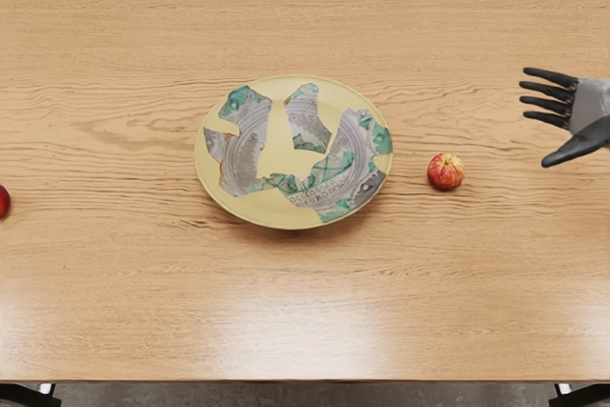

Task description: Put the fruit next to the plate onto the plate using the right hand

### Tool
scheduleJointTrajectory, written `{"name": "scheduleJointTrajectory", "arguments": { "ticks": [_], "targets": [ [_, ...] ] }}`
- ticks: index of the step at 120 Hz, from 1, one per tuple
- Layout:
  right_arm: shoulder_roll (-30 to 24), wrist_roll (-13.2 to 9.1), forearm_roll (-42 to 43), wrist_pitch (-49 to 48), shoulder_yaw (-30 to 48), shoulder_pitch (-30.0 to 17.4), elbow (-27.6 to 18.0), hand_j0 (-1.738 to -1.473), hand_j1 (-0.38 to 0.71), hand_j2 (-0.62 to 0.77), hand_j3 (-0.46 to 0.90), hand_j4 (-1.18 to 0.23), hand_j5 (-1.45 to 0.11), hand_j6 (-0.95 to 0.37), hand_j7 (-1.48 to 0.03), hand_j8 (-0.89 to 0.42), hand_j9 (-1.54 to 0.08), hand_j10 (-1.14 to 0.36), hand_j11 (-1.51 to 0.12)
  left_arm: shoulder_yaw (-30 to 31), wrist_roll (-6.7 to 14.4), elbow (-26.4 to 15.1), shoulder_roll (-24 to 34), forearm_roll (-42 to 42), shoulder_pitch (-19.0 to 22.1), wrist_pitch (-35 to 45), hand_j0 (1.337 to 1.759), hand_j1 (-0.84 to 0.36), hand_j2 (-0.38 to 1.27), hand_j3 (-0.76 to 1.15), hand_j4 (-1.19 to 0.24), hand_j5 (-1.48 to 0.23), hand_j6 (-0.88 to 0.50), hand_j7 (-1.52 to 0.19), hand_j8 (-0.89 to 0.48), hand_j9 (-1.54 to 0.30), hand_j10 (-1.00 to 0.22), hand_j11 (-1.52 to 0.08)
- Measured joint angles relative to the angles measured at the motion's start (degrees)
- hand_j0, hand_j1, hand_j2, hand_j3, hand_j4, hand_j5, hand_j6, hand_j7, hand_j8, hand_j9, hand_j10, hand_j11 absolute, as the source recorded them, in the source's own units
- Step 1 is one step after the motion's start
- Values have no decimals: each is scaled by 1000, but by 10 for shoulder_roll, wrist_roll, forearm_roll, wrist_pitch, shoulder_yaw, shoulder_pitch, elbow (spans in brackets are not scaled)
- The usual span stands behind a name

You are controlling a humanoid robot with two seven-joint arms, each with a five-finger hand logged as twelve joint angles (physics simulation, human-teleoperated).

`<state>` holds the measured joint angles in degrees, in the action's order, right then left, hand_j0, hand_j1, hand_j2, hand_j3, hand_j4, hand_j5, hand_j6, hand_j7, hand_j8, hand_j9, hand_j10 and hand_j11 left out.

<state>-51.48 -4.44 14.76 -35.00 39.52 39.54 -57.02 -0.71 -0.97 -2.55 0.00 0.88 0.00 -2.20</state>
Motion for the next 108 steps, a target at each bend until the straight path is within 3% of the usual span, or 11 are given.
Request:
{"name": "scheduleJointTrajectory", "arguments": {
  "ticks": [16, 25, 40, 71, 89, 108],
  "targets": [
    [6, -34, -1, 0, 9, 9, 3, -1658, -349, 2, 0, 0, 0, 0, 0, 0, 0, 0, 0, 0, 0, 0, 0, 0, 0, 0, 1658, 335, 3, 0, -13, -16, -13, -16, -13, -16, -12, -16],
    [7, -79, 3, 0, 16, 19, 2, -1658, -349, 2, 0, 0, 0, 0, 0, 0, 0, 0, 0, 0, 0, 0, 0, 0, 0, 0, 1658, 335, 3, 0, -13, -16, -13, -16, -13, -16, -12, -16],
    [23, -116, 123, 0, 50, 59, -18, -1658, -349, 2, 0, 0, 0, 0, 0, 0, 0, 0, 0, 0, 0, 0, 0, 0, 0, 0, 1658, 335, 3, 0, -13, -16, -13, -16, -13, -16, -12, -15],
    [36, -132, 454, 0, 108, 78, -183, -1658, -349, 1, 0, -2, 0, -3, 0, -2, 0, -2, 0, 0, 0, 0, 0, 0, 0, 0, 1658, 335, 3, 0, -13, -16, -13, -16, -13, -16, -12, -15],
    [70, -134, 531, 13, 103, 56, -225, -1658, -349, 1, 0, -3, 0, -4, 0, -3, 0, -2, 0, 0, 0, 0, 0, 0, 0, 0, 1658, 335, 3, 0, -13, -16, -13, -16, -13, -15, -12, -15],
    [88, -142, 578, 70, 70, 42, -242, -1658, -349, 1, 0, -3, 0, -4, 0, -3, 0, -2, 0, 0, 0, 0, 0, 0, 0, 0, 1658, 335, 3, 0, -13, -16, -13, -16, -13, -15, -12, -15]
  ]
}}
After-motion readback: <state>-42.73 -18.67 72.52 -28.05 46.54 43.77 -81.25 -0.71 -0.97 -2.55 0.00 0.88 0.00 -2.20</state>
